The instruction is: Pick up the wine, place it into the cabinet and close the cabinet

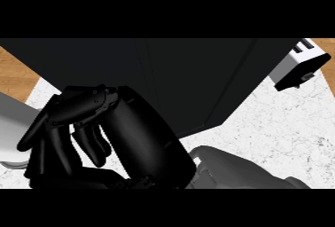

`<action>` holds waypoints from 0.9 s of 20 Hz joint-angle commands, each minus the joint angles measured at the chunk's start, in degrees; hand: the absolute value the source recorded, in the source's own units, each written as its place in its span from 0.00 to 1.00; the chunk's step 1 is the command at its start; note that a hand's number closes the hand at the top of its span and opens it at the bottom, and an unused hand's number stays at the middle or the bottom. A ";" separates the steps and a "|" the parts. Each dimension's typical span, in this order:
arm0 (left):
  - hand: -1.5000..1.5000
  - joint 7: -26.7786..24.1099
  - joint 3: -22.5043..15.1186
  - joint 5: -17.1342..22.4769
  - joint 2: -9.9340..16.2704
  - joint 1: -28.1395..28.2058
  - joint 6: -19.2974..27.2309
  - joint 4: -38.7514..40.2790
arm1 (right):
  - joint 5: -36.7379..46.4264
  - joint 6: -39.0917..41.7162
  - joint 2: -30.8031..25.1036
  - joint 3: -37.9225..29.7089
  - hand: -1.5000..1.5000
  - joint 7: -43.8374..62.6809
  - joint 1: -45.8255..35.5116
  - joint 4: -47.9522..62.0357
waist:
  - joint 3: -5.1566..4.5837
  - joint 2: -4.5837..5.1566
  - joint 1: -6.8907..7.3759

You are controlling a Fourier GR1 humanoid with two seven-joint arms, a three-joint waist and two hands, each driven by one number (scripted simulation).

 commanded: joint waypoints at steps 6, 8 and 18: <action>0.00 -1.57 6.92 0.79 -0.69 1.12 -5.83 4.84 | -12.00 14.57 0.76 -11.16 1.00 -8.60 -11.66 21.54 | 0.19 0.26 -0.19; 0.00 -1.81 6.78 -0.02 -1.82 1.77 -5.82 4.73 | -18.54 23.56 0.08 -13.15 1.00 -5.72 -10.02 21.50 | 0.21 0.44 0.12; 0.00 1.93 10.61 0.28 -1.81 0.22 -5.78 4.85 | -31.35 46.99 0.77 -7.96 1.00 0.58 -13.77 37.25 | 0.19 0.31 -0.51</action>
